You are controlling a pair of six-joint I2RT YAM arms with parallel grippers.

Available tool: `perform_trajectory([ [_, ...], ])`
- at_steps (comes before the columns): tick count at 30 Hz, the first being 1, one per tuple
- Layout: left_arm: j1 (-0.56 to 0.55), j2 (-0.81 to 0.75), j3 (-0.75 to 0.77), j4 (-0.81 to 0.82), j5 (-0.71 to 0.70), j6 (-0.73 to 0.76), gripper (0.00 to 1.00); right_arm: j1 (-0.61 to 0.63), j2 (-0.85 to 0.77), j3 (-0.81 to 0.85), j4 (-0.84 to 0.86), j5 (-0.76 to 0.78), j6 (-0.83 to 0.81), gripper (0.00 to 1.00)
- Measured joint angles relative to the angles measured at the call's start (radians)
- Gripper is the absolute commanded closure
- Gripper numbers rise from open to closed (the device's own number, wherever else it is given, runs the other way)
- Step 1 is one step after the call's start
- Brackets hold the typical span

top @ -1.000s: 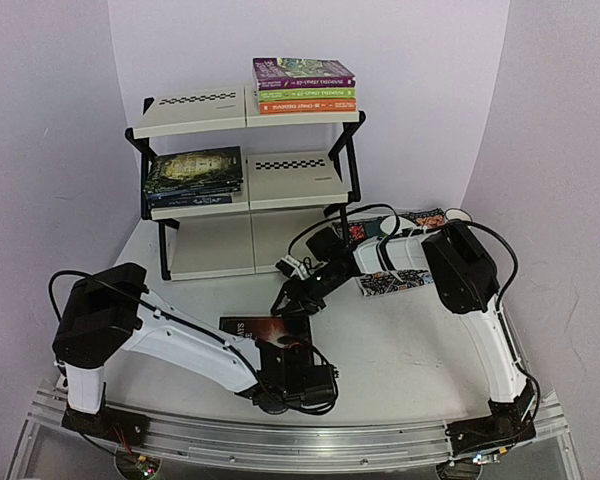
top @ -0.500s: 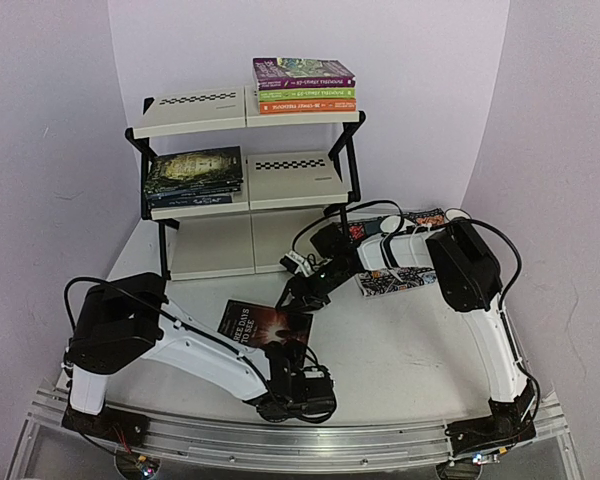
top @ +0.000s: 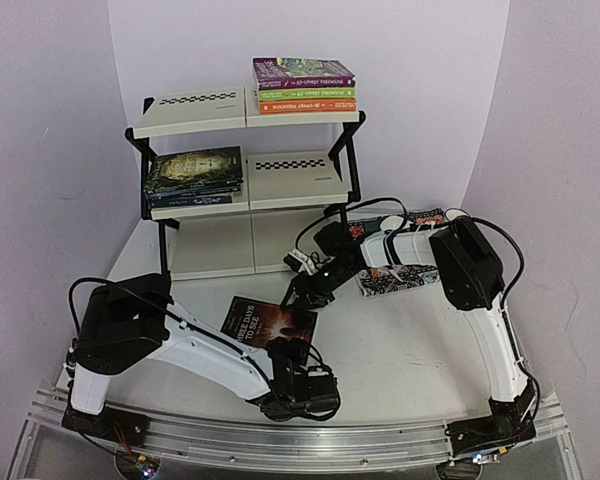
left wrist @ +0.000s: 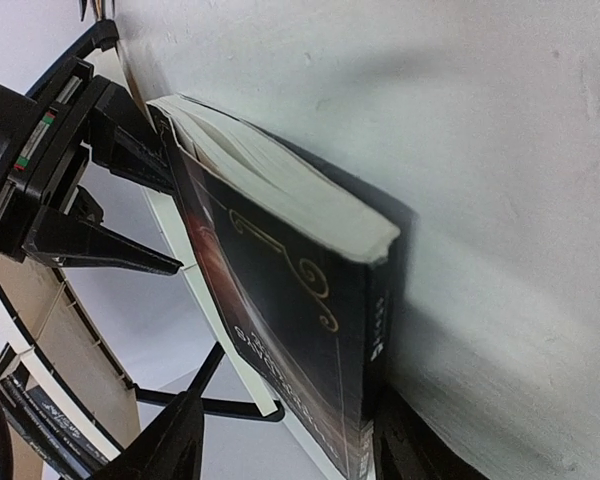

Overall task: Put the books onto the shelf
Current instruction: Pick up the book at the center of the board.

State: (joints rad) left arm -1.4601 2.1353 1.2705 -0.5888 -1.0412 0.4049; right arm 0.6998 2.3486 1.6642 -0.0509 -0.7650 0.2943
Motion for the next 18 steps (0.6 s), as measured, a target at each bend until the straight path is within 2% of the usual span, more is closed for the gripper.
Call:
perform_trajectory([
  [12, 0.005, -0.026, -0.03, 0.164, 0.039, 0.132, 0.43, -0.006, 0.0, 0.013, -0.04, 0.003, -0.056, 0.53],
  [18, 0.063, -0.036, -0.024, 0.258, 0.013, 0.172, 0.45, 0.014, 0.0, 0.012, -0.149, -0.072, -0.105, 0.53],
])
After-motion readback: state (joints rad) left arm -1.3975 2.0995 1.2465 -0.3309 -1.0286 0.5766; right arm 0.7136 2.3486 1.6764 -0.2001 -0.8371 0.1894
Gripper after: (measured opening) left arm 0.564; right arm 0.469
